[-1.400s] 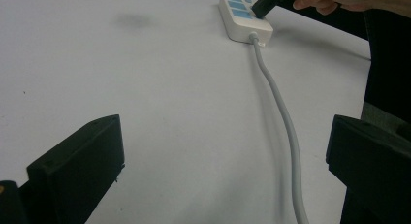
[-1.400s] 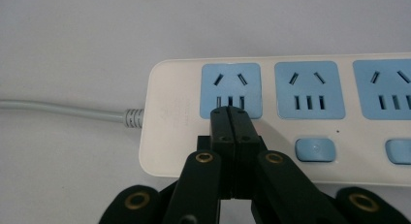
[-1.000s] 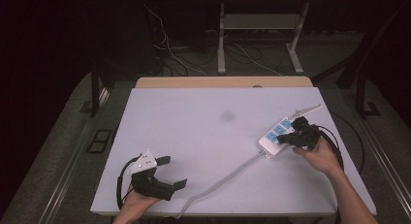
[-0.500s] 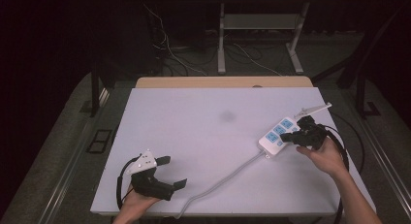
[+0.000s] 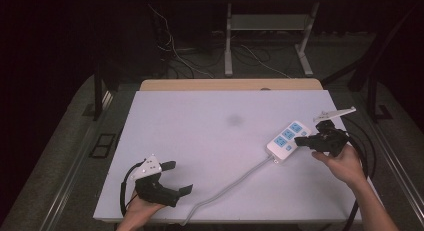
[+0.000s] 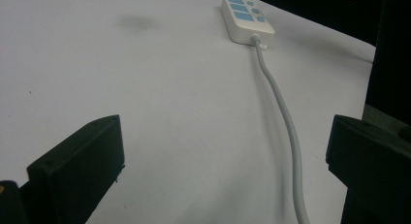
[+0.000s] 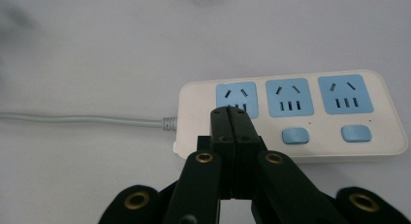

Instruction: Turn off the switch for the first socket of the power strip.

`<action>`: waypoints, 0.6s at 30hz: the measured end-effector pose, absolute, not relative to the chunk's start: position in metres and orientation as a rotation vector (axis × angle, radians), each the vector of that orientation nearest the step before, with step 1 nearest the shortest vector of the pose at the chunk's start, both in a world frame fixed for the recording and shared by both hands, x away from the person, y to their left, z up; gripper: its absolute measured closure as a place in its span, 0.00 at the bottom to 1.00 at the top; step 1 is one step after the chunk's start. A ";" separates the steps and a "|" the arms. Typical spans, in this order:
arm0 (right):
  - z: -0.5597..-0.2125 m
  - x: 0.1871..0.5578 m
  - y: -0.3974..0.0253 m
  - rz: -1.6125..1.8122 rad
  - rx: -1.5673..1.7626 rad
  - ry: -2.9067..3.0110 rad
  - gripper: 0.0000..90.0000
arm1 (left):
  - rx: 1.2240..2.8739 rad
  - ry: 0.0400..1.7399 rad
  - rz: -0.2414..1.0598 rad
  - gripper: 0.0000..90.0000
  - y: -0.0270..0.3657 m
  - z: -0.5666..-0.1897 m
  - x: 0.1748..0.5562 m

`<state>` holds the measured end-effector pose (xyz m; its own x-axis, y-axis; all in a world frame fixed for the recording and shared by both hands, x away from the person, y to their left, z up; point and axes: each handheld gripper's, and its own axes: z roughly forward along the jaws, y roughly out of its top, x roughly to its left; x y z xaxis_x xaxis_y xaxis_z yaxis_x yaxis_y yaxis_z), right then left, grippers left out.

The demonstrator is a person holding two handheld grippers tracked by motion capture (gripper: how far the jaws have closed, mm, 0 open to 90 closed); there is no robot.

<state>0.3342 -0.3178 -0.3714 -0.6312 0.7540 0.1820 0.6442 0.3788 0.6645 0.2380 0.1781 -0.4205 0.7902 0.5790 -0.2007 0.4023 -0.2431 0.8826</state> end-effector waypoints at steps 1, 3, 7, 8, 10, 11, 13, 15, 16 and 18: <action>-0.370 0.333 -0.319 1.094 1.275 2.475 1.00 | 1.872 0.747 0.199 0.00 0.178 -0.420 0.238; -0.369 0.330 -0.321 1.114 1.283 2.466 1.00 | 1.871 0.748 0.199 0.00 0.178 -0.420 0.238; -0.367 0.324 -0.325 1.170 1.316 2.442 0.97 | 1.871 0.748 0.200 0.00 0.178 -0.420 0.238; -0.367 0.323 -0.327 1.189 1.323 2.435 0.95 | 1.870 0.748 0.200 0.00 0.178 -0.420 0.238; -0.367 0.318 -0.328 1.212 1.335 2.420 0.91 | 1.869 0.749 0.200 0.00 0.178 -0.420 0.238; -0.367 0.318 -0.328 1.212 1.335 2.420 0.91 | 1.869 0.749 0.200 0.00 0.178 -0.420 0.238; -0.369 0.311 -0.331 1.255 1.349 2.398 0.86 | 1.868 0.750 0.200 0.00 0.178 -0.421 0.238; -0.371 0.307 -0.332 1.284 1.357 2.382 0.82 | 1.870 0.750 0.199 0.00 0.178 -0.421 0.238; -0.371 0.305 -0.332 1.300 1.365 2.375 0.80 | 1.871 0.749 0.199 0.00 0.178 -0.421 0.238; -0.373 0.302 -0.333 1.324 1.368 2.365 0.74 | 1.872 0.748 0.200 0.00 0.178 -0.421 0.238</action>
